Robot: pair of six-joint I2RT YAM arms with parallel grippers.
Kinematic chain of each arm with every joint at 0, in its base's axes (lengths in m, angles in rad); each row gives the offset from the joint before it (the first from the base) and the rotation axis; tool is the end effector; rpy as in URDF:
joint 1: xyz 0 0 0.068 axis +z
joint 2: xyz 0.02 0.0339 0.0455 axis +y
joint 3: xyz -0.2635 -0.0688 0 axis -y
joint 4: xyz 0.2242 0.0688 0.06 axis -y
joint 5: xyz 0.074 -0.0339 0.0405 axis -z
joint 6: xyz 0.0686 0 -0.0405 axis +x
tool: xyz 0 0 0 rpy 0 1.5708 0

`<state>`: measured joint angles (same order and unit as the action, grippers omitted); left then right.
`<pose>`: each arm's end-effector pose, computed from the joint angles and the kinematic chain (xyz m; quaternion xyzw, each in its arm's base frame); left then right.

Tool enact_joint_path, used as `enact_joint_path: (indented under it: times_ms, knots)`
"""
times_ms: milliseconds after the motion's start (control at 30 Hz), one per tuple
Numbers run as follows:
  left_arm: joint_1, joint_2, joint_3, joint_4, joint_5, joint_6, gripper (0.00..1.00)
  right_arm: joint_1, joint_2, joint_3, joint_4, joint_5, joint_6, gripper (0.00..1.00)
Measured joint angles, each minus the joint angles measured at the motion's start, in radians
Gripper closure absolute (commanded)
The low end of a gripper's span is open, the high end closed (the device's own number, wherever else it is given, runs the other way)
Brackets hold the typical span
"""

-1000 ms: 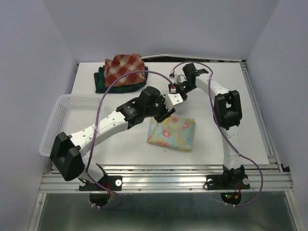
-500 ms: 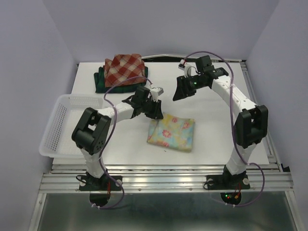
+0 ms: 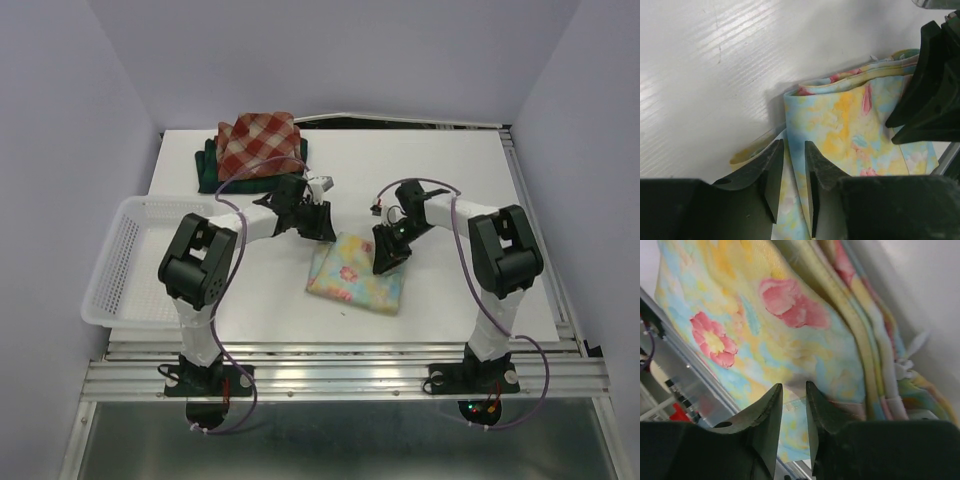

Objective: Fold and stack the skirts
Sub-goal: Fold the skirt, then neatly place the folded skirt to the corner

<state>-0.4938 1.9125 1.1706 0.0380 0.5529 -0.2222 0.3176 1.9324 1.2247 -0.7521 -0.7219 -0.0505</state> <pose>0.3484 -0.2284 0.1688 0.2318 0.8495 -0.3736 0.2916 0.3055 0.1481 0.1351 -0.1902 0.9148 0.3564 0.0045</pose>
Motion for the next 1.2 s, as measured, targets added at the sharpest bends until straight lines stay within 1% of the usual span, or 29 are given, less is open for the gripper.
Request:
enact_joint_path:
  times_ms: [33,133,167,200,233,267,300,333,400,500,533,633,667,700,767,833,933,1033,1200]
  knots:
    - [0.001,-0.023,0.003,-0.016,-0.018,0.014,0.60,-0.002,0.000,0.011,0.000,0.031,-0.007,0.72]
    - [0.002,-0.119,0.008,-0.060,-0.078,0.074,0.42,-0.011,0.000,0.065,0.002,0.129,-0.027,0.72]
    - [0.003,-0.175,0.008,-0.070,-0.116,0.100,0.24,-0.015,-0.001,0.095,-0.001,0.172,-0.030,0.68]
    - [0.003,-0.227,0.008,-0.075,-0.147,0.120,0.02,-0.017,-0.002,0.127,-0.003,0.203,-0.032,0.65]
    - [0.003,-0.319,0.009,-0.077,-0.202,0.153,0.01,-0.017,-0.006,0.145,-0.002,0.216,-0.028,0.62]
    - [0.003,-0.369,0.010,-0.078,-0.228,0.166,0.01,-0.018,-0.013,0.171,-0.003,0.233,-0.016,0.60]
    - [0.003,-0.438,0.010,-0.077,-0.295,0.178,0.01,-0.019,-0.027,0.207,-0.004,0.256,0.007,0.52]
    - [0.005,-0.500,0.010,-0.074,-0.338,0.182,0.01,-0.020,-0.043,0.240,-0.003,0.268,0.024,0.50]
    - [0.024,-0.630,0.005,-0.067,-0.381,0.178,0.01,-0.016,-0.092,0.303,0.005,0.294,0.065,0.46]
    - [0.075,-0.749,-0.002,-0.066,-0.382,0.164,0.01,0.023,-0.147,0.378,0.017,0.337,0.118,0.46]
    - [0.104,-0.783,-0.006,-0.066,-0.377,0.158,0.01,0.063,-0.163,0.406,0.029,0.363,0.135,0.46]
    - [0.150,-0.816,-0.034,-0.096,-0.362,0.142,0.02,0.178,-0.162,0.450,0.056,0.456,0.166,0.48]
    - [0.165,-0.814,-0.045,-0.119,-0.350,0.135,0.02,0.240,-0.143,0.462,0.063,0.490,0.180,0.48]
    - [0.173,-0.809,-0.050,-0.132,-0.344,0.131,0.04,0.272,-0.127,0.473,0.061,0.513,0.188,0.50]
    - [0.201,-0.789,-0.082,-0.188,-0.318,0.119,0.08,0.357,-0.058,0.515,0.051,0.583,0.204,0.50]
    - [0.218,-0.788,-0.119,-0.224,-0.307,0.107,0.09,0.416,0.020,0.552,0.046,0.642,0.220,0.50]
    - [0.237,-0.789,-0.157,-0.257,-0.294,0.081,0.09,0.451,0.108,0.570,0.034,0.693,0.242,0.51]
    - [0.250,-0.790,-0.184,-0.260,-0.281,0.052,0.09,0.452,0.179,0.574,0.008,0.729,0.266,0.51]
    - [0.260,-0.795,-0.273,-0.212,-0.237,-0.021,0.10,0.443,0.246,0.574,-0.019,0.749,0.298,0.52]
